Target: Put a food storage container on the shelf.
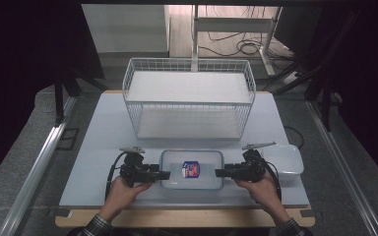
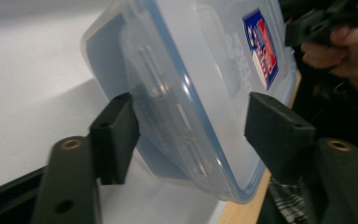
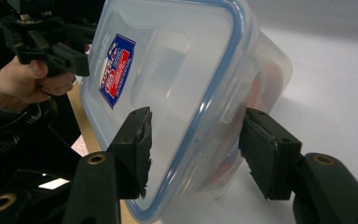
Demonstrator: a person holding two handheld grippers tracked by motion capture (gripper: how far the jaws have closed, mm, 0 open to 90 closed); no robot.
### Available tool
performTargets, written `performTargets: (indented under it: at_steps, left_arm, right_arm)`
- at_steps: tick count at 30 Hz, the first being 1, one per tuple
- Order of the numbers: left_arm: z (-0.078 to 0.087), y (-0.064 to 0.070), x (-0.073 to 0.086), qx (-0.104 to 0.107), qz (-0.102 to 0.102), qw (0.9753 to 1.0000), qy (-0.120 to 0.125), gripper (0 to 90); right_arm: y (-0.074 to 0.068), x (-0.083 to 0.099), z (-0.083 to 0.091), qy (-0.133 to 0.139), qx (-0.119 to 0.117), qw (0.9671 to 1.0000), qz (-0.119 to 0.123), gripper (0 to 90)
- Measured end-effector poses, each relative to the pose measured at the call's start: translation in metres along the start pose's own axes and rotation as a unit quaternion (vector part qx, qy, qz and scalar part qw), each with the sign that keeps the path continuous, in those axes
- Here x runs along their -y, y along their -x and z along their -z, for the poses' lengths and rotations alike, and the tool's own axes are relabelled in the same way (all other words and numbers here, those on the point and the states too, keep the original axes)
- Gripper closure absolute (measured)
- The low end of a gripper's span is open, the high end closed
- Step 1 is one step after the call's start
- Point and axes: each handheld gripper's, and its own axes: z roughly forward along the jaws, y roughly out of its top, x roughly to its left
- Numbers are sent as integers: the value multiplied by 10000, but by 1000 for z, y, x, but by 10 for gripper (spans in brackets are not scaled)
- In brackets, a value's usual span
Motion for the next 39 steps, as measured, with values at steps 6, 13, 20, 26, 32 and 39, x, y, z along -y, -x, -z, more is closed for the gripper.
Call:
performTargets:
  at_steps: [6,13,20,26,32,39]
  left_arm:
    - [1,2,0,-9,238,9996,174,436]
    - [4,6,-1,-107,191,9992,341,486]
    - [5,6,-2,-135,132,9991,383,497]
    - [9,6,-6,-95,89,9988,475,498]
    - [17,9,-14,-136,22,9982,579,498]
    - [25,14,-25,-196,-135,9974,675,498]
  right_arm:
    - [-5,1,6,70,87,9998,-190,516]
    - [-12,1,8,284,297,9991,-61,535]
    - [-12,1,8,430,343,9985,40,537]
    - [-14,-2,9,526,347,9980,69,538]
    - [-20,-10,11,655,367,9970,170,537]
    - [-29,-23,16,777,418,9955,346,533]
